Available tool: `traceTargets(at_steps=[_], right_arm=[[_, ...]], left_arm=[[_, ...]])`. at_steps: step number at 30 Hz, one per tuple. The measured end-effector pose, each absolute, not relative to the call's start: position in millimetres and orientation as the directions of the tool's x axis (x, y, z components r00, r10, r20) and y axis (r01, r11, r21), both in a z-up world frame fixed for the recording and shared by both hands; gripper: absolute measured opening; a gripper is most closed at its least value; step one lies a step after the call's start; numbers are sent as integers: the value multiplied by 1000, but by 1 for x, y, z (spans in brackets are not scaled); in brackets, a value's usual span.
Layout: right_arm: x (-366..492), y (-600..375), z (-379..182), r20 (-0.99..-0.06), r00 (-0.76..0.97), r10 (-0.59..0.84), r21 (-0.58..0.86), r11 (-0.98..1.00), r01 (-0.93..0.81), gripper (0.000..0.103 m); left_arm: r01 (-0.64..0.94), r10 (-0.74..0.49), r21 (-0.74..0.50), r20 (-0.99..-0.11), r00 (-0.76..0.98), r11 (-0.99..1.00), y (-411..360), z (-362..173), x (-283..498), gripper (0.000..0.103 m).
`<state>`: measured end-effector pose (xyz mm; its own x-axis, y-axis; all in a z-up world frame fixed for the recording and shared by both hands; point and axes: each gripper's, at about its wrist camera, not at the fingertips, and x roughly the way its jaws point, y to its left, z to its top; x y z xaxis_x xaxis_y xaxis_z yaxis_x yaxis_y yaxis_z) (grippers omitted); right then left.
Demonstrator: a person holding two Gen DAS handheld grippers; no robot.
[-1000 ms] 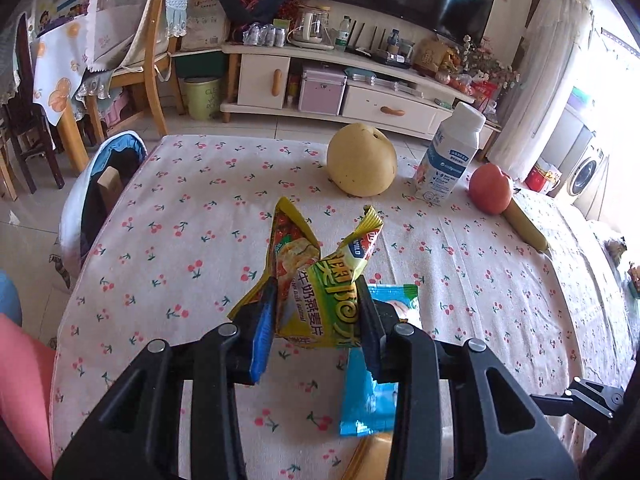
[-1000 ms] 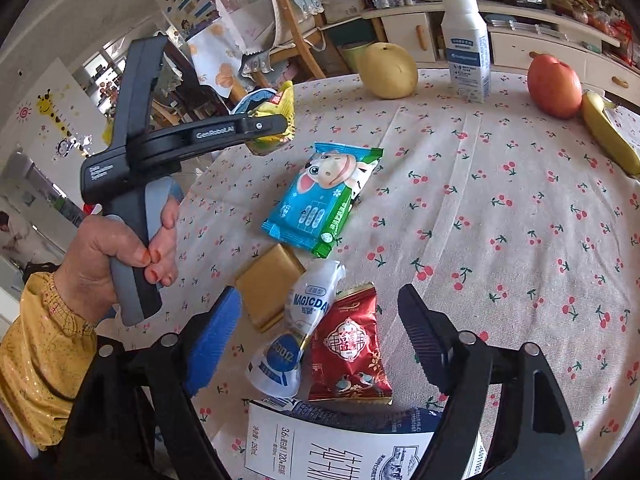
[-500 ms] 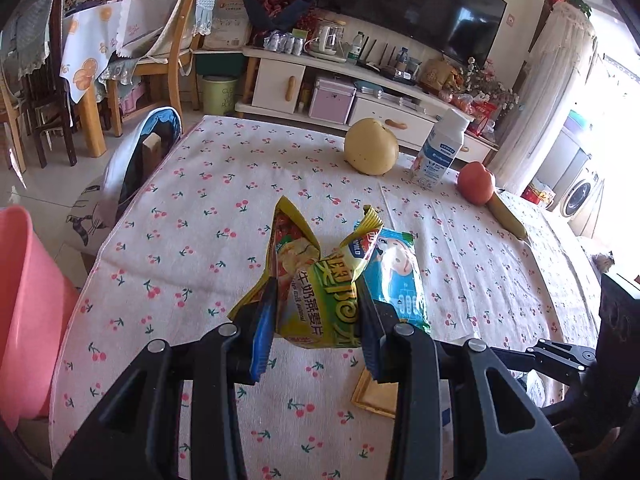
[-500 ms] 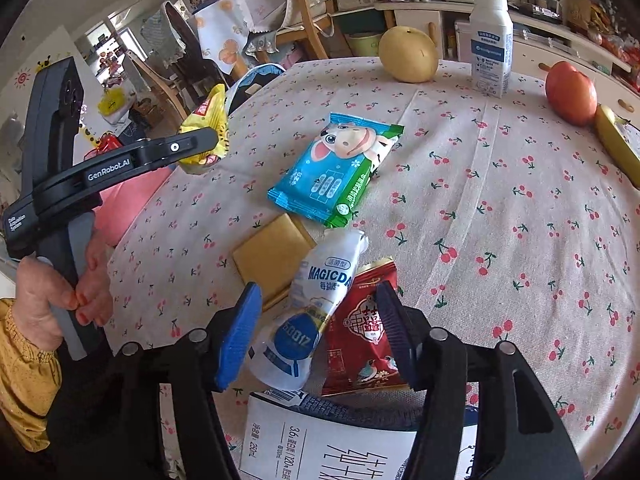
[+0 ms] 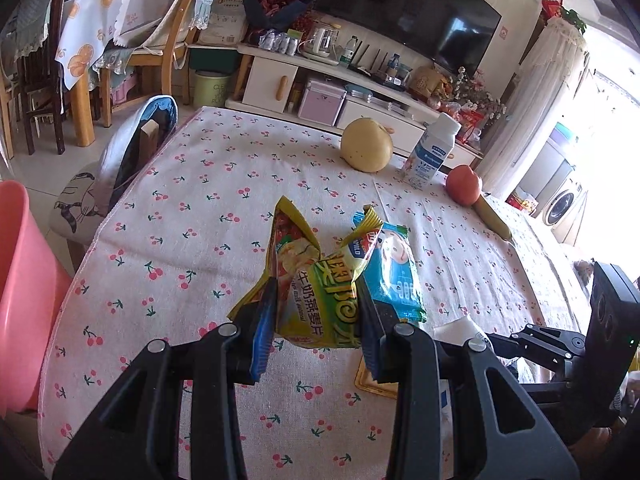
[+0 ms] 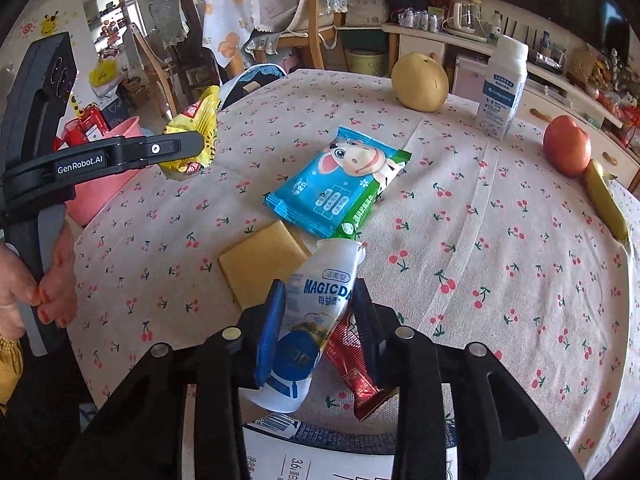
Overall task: Collect trash
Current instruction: 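Carry the chips bag and bottle over the pink bucket and release both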
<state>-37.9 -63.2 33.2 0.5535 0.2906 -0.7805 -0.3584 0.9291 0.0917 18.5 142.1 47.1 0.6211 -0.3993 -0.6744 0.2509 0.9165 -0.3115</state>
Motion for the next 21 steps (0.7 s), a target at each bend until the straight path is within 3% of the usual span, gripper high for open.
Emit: traceTargets(at_steps=[10,21], right_arm=[[-36,-56,43,-742,616,264,87,949,-302,29],[-35,-56,70,-680,677,281,180,959,-218,28]], left_arm=[[264,-445,-361,-655,611,894,157,48,18,38],[242,-450,-395,-607,656,886,187,64,14,39]])
